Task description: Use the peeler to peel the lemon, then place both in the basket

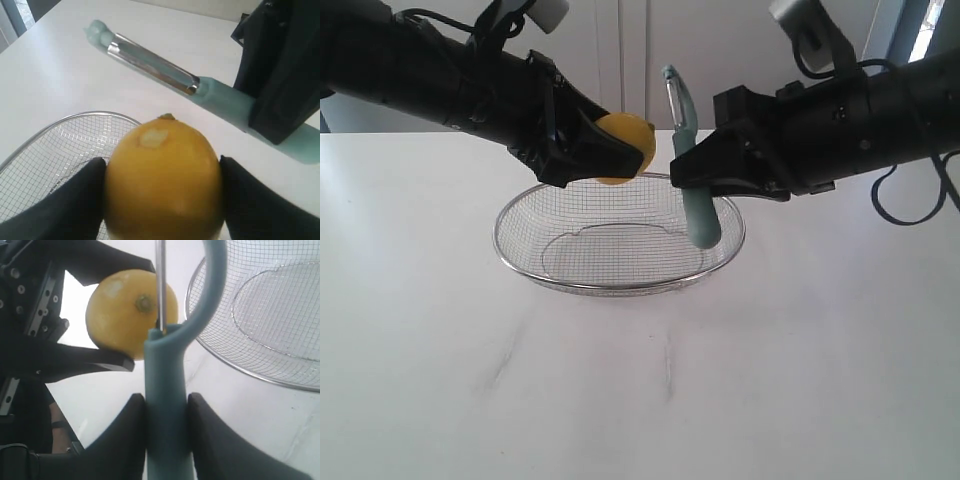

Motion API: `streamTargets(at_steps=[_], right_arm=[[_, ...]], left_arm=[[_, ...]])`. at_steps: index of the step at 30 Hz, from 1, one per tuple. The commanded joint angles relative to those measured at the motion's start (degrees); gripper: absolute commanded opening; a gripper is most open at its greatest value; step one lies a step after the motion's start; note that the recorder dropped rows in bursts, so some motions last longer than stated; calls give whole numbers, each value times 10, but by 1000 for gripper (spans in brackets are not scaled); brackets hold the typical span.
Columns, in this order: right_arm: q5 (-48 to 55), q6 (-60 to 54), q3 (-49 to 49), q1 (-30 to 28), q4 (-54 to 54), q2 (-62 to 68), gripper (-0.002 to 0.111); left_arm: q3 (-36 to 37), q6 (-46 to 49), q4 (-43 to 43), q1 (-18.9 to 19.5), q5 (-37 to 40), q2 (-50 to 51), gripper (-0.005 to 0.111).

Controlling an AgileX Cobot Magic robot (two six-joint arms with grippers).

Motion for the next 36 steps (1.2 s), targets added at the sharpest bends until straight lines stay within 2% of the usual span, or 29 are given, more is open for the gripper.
streamTargets(at_steps=[1, 8, 13, 25, 36], right_arm=[[-6, 3, -4, -2, -21, -4, 0], [-2, 97, -61, -2, -157, -4, 0], [10, 118, -79, -2, -206, -4, 0], [39, 196, -158, -2, -406, 17, 0], [61, 204, -259, 0, -488, 119, 0]], left_arm=[[3, 0, -15, 0, 6, -10, 0], [3, 0, -15, 0, 7, -10, 0], [3, 0, -15, 0, 7, -10, 0], [3, 0, -15, 0, 7, -10, 0], [3, 0, -15, 0, 7, -10, 0]])
